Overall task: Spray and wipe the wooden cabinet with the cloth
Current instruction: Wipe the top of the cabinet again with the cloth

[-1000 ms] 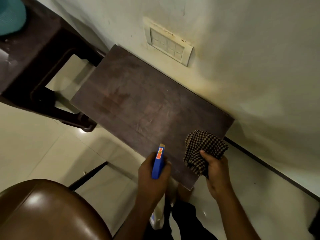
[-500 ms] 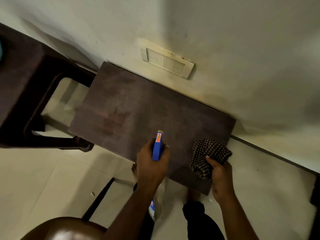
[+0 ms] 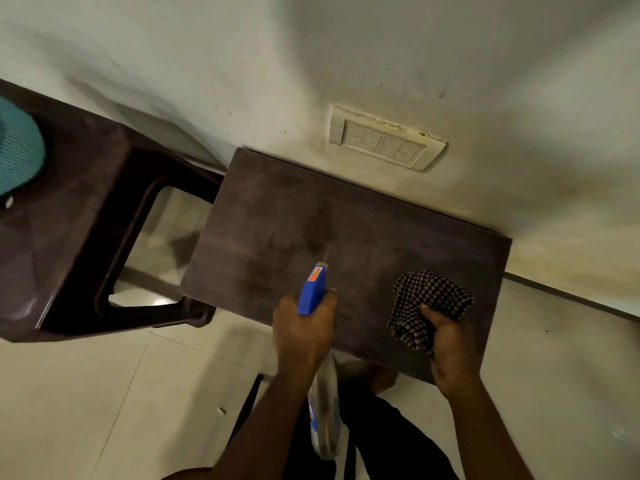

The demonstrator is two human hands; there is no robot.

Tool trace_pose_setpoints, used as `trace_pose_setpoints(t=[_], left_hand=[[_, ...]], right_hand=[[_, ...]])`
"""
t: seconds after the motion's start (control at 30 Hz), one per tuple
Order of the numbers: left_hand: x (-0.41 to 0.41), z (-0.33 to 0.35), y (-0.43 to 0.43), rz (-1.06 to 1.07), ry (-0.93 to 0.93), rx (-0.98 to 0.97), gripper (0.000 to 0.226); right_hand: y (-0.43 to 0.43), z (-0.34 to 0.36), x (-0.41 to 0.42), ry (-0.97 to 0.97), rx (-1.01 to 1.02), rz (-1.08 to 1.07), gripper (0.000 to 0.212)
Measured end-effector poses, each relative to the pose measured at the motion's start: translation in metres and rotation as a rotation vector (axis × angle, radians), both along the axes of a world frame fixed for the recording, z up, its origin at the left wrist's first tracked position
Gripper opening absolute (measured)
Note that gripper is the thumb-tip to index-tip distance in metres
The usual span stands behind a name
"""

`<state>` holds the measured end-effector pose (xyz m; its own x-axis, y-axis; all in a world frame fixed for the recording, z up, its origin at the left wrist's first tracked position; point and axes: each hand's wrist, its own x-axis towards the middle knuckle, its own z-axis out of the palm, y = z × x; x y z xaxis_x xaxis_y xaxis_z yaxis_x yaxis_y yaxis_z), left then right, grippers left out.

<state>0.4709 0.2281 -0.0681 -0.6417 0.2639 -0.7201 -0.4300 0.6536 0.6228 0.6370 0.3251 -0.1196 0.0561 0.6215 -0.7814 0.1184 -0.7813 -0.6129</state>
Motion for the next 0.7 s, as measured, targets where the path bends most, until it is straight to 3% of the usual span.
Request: trace_pose_setpoints(t=[0.13, 0.33, 0.47, 0.7], left_hand=[[0.02, 0.009, 0.011, -0.312, -0.045, 0.086, 0.019], [0.074, 0.021, 0.033, -0.607, -0.097, 0.096, 0.02], [0.1, 0.02, 0.032, -0.647, -0.054, -0.001, 0.028], [0.116, 0.015, 0.02, -0.624, -0.037, -0.078, 0.019]], right_hand=[[-0.006, -0.007, 0.008, -0.023, 0.013, -0.069, 0.041], [-0.006, -0.01, 0.053, -0.101, -0.01, -0.231, 0.047], [-0.011, -0.008, 0.084, -0.069, -0.004, -0.322, 0.043], [-0.028, -0.001, 0.11, -0.009, -0.034, -0.369, 0.035]])
